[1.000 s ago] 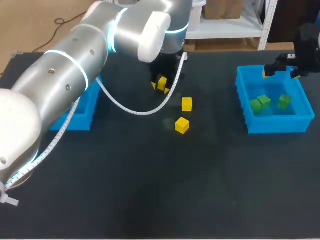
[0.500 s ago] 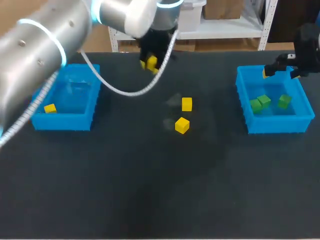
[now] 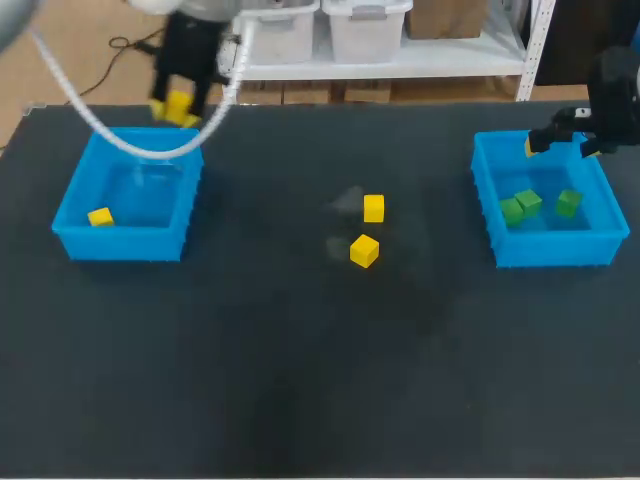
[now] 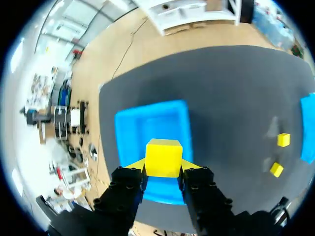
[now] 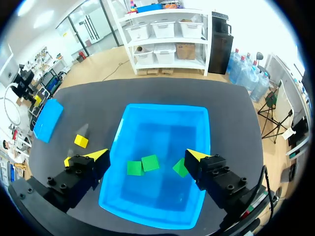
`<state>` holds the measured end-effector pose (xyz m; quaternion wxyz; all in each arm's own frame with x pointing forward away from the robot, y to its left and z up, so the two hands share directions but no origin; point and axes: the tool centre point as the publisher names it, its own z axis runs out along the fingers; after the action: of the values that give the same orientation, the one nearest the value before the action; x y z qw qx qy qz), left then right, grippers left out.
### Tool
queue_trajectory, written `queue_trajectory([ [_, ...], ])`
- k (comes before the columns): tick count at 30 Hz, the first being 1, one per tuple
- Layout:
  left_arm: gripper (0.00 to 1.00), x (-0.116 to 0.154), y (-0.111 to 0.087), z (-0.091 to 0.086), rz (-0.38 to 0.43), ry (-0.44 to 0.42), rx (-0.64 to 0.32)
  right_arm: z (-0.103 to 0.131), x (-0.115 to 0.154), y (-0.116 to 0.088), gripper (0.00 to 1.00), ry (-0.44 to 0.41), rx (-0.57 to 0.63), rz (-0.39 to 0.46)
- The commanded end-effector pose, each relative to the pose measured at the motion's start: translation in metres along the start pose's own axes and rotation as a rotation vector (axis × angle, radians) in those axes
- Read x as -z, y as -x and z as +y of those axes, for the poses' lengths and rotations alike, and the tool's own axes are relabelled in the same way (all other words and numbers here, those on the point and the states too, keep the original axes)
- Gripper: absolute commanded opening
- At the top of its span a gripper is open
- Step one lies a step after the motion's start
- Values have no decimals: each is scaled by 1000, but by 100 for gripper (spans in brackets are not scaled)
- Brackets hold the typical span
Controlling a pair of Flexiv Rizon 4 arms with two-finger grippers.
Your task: Put the green cubes in the right bin and the yellow cubes in the left bin.
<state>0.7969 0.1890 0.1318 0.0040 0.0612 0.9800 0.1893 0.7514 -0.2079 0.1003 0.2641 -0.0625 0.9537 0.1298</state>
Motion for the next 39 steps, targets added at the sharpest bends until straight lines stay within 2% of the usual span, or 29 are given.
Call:
queue_trajectory([
  [1,0,-24,-73,35,-308,-20,34,1,2,-2,100,-8,-1,-7],
  [5,0,-41,-83,43,-259,-2,48,1,2,-2,100,-8,-1,-7],
  [6,45,-43,-84,42,-254,4,53,1,2,-2,100,-8,-1,-7],
  [7,100,-44,-84,42,-254,1,52,1,2,-2,100,-8,-1,-7],
  [11,100,-34,-77,30,-283,-18,11,1,2,-2,100,-8,-1,-7],
  [15,100,-8,-67,4,-344,-86,-53,1,2,-2,100,-8,-1,-7],
  [18,100,16,-59,-27,-395,-143,-142,1,2,-2,100,-8,-1,-7],
  [23,100,47,-50,-88,-471,-269,-331,1,2,-2,100,-8,-1,-7],
  [25,100,53,-47,-114,-478,-304,-393,1,2,-2,100,-8,-1,-7],
  [29,100,61,-38,-161,-468,-319,-498,1,2,-2,100,-8,-1,-7],
  [32,100,63,-29,-192,-459,-326,-522,1,2,-2,100,-8,-1,-7],
  [35,100,61,-18,-221,-411,-396,-496,1,2,-2,100,-8,-1,-7],
  [37,100,61,-11,-237,-409,-377,-494,1,2,-2,100,-8,-1,-7],
  [39,100,61,-6,-255,-378,-402,-481,1,2,-2,100,-8,-1,-7],
])
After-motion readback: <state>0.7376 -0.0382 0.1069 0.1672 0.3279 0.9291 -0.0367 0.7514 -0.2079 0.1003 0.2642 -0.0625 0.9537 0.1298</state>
